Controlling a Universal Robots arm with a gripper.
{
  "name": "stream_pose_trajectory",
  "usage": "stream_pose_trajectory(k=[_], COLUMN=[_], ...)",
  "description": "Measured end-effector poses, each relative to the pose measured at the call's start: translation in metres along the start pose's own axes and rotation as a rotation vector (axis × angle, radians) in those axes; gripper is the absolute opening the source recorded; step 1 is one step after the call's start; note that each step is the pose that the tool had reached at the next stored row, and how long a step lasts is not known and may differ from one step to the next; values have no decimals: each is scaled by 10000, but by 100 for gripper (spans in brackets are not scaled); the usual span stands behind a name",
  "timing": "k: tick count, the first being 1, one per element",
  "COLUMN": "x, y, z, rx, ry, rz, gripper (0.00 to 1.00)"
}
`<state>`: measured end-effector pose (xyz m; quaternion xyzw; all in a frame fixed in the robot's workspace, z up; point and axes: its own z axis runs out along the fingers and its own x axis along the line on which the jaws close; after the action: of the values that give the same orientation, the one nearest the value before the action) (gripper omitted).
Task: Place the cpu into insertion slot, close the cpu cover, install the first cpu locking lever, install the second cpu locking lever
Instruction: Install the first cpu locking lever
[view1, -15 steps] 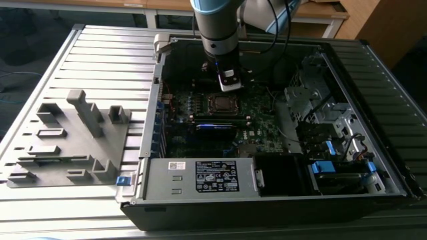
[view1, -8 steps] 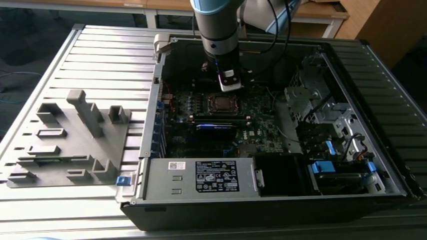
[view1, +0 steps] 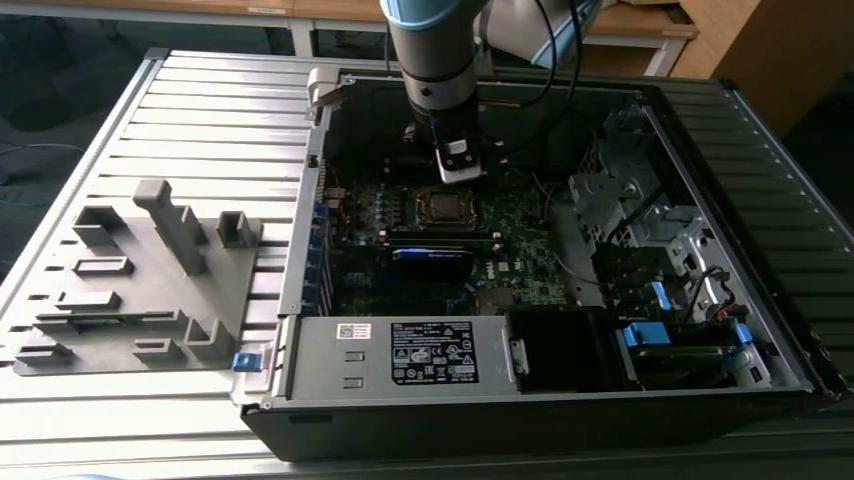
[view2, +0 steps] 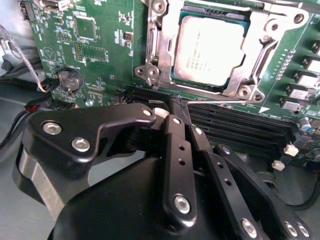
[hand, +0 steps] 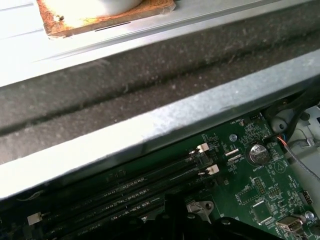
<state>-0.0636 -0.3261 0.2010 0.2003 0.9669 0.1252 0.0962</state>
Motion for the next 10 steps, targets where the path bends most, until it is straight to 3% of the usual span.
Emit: stream_pose_trajectory(k=[4,10], x=[7,13], y=[14,27], z=[3,7], rx=[22,25], ry=[-42,-52], rz=[142,174], gripper=[11,11])
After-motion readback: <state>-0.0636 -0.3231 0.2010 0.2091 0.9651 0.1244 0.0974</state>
